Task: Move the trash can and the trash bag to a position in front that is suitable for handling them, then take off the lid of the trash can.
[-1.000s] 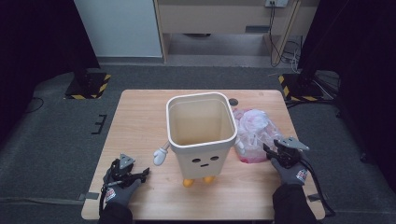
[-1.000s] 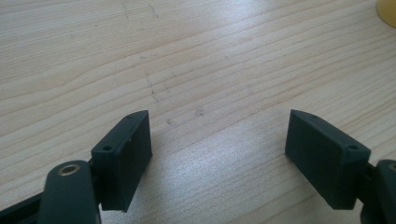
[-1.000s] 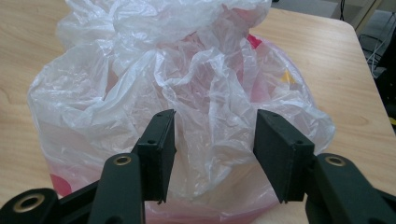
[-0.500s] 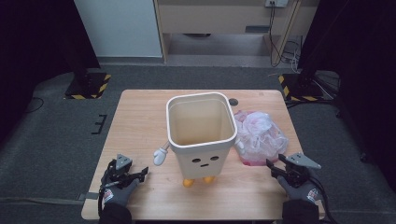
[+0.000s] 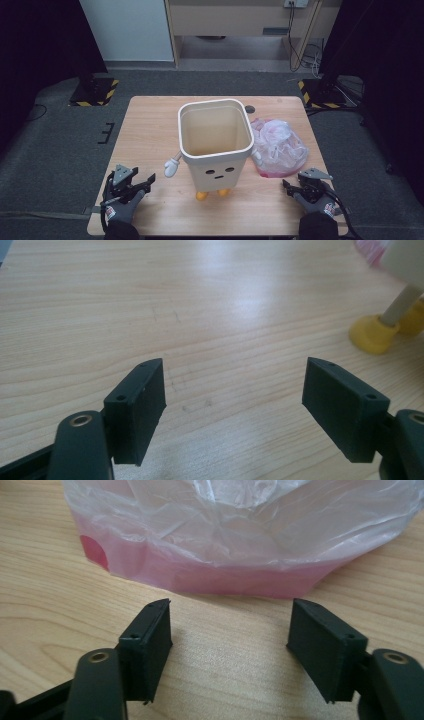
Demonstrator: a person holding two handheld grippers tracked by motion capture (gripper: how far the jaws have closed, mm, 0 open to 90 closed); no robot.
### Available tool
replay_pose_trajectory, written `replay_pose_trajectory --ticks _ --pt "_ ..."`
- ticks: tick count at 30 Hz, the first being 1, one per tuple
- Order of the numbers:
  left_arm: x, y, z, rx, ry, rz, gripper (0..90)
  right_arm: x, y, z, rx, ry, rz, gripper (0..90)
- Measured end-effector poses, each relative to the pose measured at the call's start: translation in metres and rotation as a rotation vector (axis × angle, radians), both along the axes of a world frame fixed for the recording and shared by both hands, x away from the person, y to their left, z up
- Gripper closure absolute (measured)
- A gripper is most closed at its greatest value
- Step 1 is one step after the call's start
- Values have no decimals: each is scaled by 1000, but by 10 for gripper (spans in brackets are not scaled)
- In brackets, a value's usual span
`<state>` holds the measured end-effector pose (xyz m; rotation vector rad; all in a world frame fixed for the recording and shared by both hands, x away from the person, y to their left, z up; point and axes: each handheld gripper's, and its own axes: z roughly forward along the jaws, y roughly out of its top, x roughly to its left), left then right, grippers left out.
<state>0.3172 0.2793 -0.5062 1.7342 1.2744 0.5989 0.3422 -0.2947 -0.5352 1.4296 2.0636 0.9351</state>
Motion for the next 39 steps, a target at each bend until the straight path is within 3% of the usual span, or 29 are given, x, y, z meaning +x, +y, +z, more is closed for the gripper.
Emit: replay_pose_trajectory --ticks 5,11,18,22,24,25,26,30,31,32,33,39 --pt "-6 5 10 -43 -41 20 248 1 0 0 -1 3 -9 261" --pt "-11 6 32 -63 -113 24 248 4 2 -2 -19 42 12 51" --pt "-13 4 49 -74 -149 7 246 5 4 -2 -23 51 20 30" --pt "-13 2 72 -112 -191 -20 242 5 4 -2 -21 51 18 29" --pt "-13 2 78 -111 -201 -26 242 5 4 -2 -20 50 17 29" --pt "-14 1 89 -132 -226 -29 241 5 4 -2 -22 49 15 29" --pt "-14 1 89 -132 -226 -29 242 5 4 -2 -22 49 15 29" --pt "-14 0 118 -163 -282 -42 236 5 5 -2 -18 55 10 21" --pt "-14 0 118 -163 -282 -42 236 5 5 -2 -18 55 10 21" --pt "-12 -2 129 -165 -300 -47 236 6 5 -2 -21 55 11 19" --pt "-12 -2 129 -165 -300 -47 236 6 5 -2 -21 55 11 19" --pt "-6 -16 168 -186 -372 -79 234 6 5 -2 -21 55 11 19"
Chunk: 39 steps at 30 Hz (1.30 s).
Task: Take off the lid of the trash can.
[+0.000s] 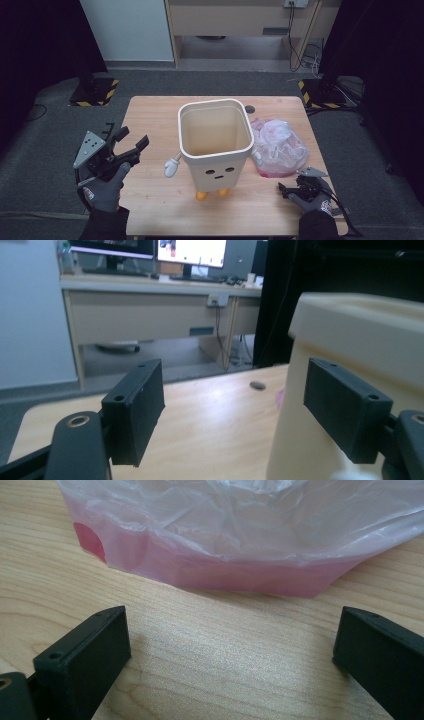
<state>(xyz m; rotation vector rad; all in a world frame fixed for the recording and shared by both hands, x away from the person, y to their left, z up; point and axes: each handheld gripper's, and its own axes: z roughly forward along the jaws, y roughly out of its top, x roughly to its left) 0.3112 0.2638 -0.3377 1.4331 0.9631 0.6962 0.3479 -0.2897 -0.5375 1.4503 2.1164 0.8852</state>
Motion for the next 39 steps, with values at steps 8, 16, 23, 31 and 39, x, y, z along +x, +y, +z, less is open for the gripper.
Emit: replay_pose_trajectory --ticks 8,16,23,31,39 --pt "7 -22 34 -8 -41 -44 235 0 0 0 1 0 1 18" --pt "18 -49 59 -7 -71 -95 238 1 0 0 -4 0 4 18" --pt "31 -70 69 15 -89 -141 246 1 0 0 -4 0 4 18" --pt "52 -92 70 35 -61 -162 254 1 0 0 -3 0 5 18" --pt "70 -108 65 55 -30 -175 258 1 0 0 -3 0 7 18"
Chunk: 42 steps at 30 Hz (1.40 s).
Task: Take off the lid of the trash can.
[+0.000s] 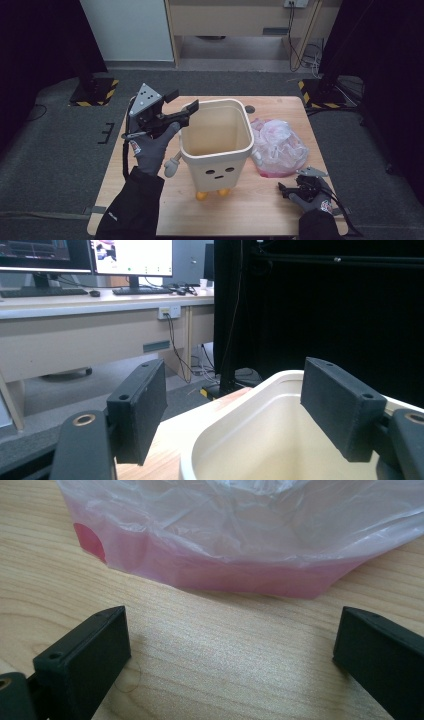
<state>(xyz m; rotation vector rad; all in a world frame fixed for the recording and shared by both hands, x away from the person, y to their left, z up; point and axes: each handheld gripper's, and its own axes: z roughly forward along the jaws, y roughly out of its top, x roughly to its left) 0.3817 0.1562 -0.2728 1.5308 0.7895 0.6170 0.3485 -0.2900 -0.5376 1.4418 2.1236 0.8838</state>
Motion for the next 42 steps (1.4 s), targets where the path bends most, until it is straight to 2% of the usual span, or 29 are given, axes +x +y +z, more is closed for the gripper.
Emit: replay_pose_trajectory --ticks 14,22,25,30,35,38,42 --pt "25 -13 -15 32 85 -21 262 0 0 0 -1 -1 2 18" --pt "33 -14 -26 43 131 -24 266 0 0 0 2 -2 3 18" --pt "34 -14 -31 62 169 -8 281 0 0 0 1 -3 2 18" --pt "36 -14 -34 81 192 -9 311 0 0 0 1 -3 2 18" --pt "37 -13 -35 71 204 -17 338 0 0 0 1 -3 3 18" --pt "37 -13 -35 67 212 -18 396 0 0 0 1 -3 2 18" --pt "38 -14 -33 94 226 -15 439 0 0 0 1 -3 2 18"
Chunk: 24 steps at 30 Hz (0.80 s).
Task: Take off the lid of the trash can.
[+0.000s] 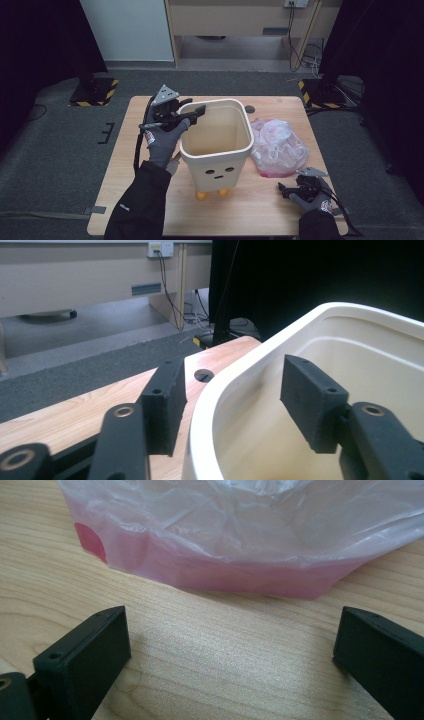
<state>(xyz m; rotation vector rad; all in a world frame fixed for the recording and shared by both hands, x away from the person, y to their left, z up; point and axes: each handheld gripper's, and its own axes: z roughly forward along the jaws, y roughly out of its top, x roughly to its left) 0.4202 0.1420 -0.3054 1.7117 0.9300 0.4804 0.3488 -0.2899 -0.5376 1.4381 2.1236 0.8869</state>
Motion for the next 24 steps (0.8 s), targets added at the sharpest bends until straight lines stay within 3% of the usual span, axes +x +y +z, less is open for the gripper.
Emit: replay_pose_trajectory --ticks 9,13,19,24 --pt "3 -1 1 9 27 -13 527 0 0 0 0 0 0 18" --pt "5 -1 2 19 38 -25 530 0 0 0 0 0 0 18" --pt "8 2 4 -9 69 -50 537 0 0 0 0 0 0 18" --pt "10 3 7 -5 79 -67 545 0 0 0 0 1 1 18"
